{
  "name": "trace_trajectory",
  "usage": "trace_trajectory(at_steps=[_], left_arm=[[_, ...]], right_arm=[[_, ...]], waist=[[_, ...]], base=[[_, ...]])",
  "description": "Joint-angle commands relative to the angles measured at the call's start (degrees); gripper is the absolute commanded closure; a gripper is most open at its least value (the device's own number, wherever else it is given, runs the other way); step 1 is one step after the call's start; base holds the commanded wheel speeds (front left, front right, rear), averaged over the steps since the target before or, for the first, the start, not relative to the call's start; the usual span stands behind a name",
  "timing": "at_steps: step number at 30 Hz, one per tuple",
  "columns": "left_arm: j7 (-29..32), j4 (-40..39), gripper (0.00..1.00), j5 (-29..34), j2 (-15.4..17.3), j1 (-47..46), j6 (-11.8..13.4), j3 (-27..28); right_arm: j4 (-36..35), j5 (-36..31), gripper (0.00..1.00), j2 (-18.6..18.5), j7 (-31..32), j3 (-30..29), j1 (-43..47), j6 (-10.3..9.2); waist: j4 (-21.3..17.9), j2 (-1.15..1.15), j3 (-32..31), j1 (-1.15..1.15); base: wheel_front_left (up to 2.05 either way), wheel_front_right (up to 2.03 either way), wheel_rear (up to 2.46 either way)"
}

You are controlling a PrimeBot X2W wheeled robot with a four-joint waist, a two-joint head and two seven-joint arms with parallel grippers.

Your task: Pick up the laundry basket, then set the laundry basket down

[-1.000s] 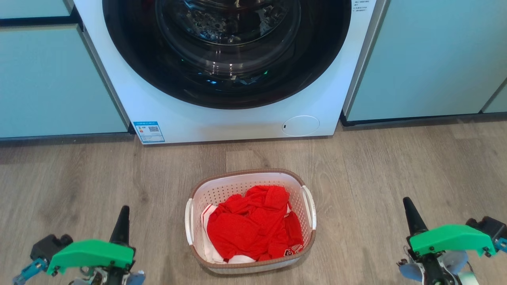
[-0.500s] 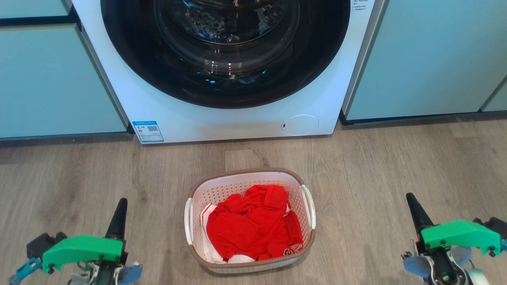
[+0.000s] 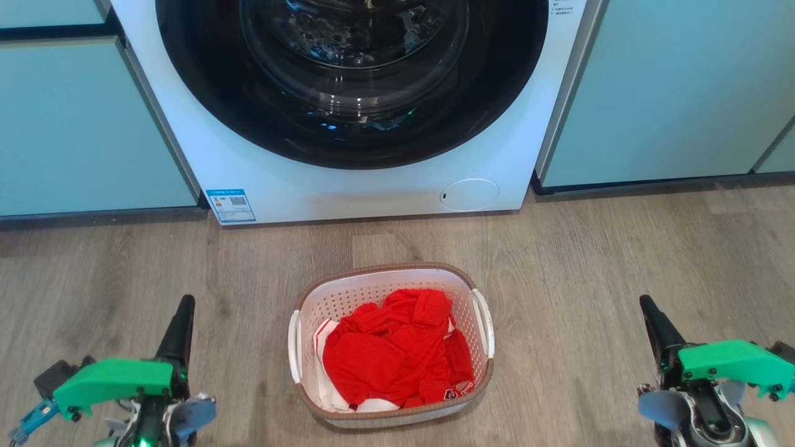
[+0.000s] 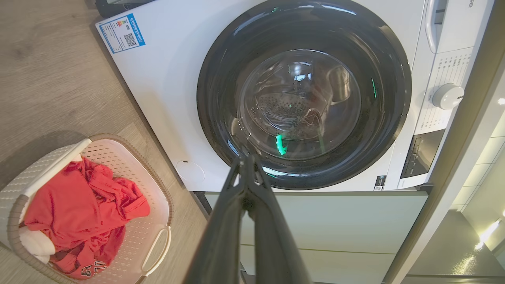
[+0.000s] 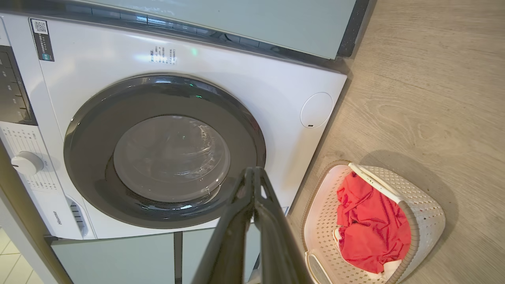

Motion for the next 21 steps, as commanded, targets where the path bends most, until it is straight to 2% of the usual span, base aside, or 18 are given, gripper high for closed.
trace_trajectory(at_steps=[1,14,21], left_arm=[[0.7,-1.7,1.0,-2.3,0.1,-3.7,-0.8,2.3],[2.7,-1.5,1.0,-10.1,0.1,-5.1,-1.9,3.6],[2.7,-1.5,1.0,-10.1,0.0,-5.2,-1.9,3.6]], right_arm=[[-1.7,2.5,1.0,-0.9,0.8,0.5,-2.9,0.14],[-1.6,10.1,1.0,-0.9,2.8,-1.0,-3.8,0.16],[-1.6,10.0,1.0,-0.8,3.0,-1.1,-3.8,0.16]], waist=[[0.0,0.0,0.0,0.0],[-0.2,0.0,0.1,0.0],[-0.2,0.0,0.1,0.0]], base=[[0.0,0.0,0.0],[0.0,0.0,0.0],[0.0,0.0,0.0]])
